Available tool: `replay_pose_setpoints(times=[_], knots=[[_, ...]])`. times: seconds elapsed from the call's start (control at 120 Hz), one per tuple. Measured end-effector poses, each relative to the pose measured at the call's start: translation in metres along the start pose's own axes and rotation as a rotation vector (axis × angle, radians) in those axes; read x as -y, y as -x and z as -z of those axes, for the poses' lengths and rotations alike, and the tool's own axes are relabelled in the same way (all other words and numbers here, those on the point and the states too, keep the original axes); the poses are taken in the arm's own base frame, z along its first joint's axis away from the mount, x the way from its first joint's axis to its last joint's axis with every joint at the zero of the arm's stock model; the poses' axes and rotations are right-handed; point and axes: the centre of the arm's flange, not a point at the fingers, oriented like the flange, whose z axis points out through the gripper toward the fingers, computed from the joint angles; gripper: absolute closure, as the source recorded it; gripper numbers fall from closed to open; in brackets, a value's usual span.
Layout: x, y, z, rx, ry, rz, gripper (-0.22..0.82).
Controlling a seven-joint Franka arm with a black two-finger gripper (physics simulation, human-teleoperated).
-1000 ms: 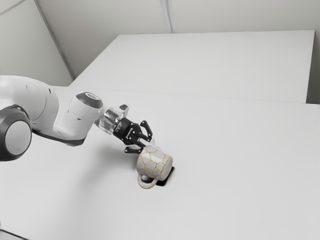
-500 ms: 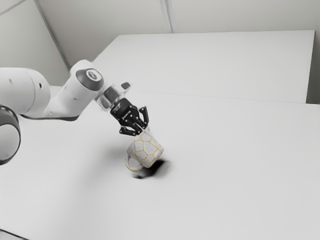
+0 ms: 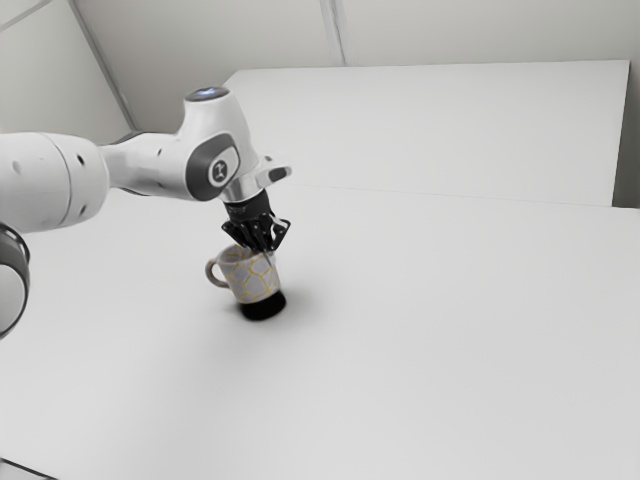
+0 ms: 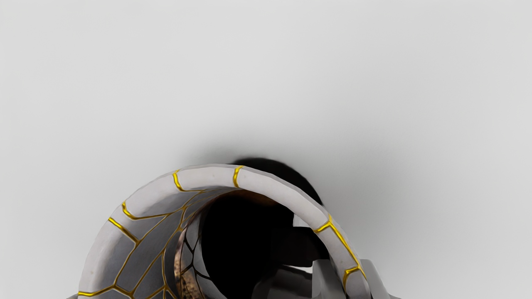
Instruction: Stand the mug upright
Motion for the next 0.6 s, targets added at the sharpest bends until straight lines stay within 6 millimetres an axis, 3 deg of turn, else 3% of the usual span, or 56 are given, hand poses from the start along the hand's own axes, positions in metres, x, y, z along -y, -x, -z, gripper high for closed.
replay_pose_setpoints(times=[0.333,0.483,0.6], knots=[[-0.009,-0.002,-0.022,-0.070,-0.057,-0.053,0.73],[-0.015,0.001,-0.022,-0.071,-0.058,-0.067,0.40],[-0.015,0.002,-0.012,-0.082,-0.062,-0.073,0.23]])
